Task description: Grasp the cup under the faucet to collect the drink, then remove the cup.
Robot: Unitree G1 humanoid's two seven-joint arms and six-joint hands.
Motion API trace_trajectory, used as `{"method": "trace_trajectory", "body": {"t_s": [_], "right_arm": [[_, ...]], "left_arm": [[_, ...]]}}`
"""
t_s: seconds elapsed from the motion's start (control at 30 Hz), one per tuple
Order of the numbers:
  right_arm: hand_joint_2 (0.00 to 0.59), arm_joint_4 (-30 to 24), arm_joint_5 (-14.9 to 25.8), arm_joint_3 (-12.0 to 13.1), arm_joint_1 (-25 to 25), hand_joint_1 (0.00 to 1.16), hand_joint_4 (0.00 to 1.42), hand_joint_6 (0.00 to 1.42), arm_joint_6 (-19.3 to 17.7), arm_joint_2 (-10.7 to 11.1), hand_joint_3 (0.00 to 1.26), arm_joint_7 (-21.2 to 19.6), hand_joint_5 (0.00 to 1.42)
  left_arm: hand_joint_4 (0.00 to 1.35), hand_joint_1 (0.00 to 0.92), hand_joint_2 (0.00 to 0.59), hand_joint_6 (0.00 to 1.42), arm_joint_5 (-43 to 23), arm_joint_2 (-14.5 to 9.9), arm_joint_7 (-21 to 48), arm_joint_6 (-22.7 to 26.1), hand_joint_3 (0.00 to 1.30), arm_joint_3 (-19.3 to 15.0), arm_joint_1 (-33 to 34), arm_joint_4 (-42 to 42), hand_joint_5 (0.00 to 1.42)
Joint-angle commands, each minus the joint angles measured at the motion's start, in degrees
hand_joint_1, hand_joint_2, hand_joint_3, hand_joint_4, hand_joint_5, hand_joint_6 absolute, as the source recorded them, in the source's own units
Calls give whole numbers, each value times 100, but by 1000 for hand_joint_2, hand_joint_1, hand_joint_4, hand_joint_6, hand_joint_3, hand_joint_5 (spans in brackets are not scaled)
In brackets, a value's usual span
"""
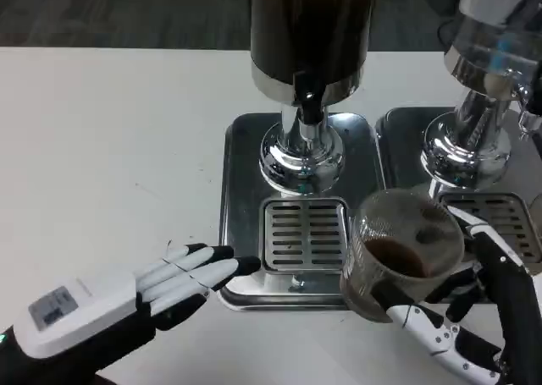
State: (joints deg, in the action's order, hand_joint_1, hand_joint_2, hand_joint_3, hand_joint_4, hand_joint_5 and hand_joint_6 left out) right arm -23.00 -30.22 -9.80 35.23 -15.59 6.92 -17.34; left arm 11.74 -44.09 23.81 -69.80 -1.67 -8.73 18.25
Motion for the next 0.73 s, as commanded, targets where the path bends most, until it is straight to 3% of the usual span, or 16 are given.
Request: {"method": "trace_trajectory", "body": {"t_s": [0.03, 0.73], "right_arm": [[262, -211, 12, 26, -6, 595, 663, 981, -271, -56, 533, -73, 783], [262, -216, 32, 55, -40, 598, 678, 998, -272, -68, 536, -64, 801]], "left_arm": [[0, 0, 96, 0, 73, -84, -79, -58, 0, -42, -28, -82, 0], [0, 0, 95, 0, -63, -71, -105, 50, 0, -47, -139, -113, 0]]}}
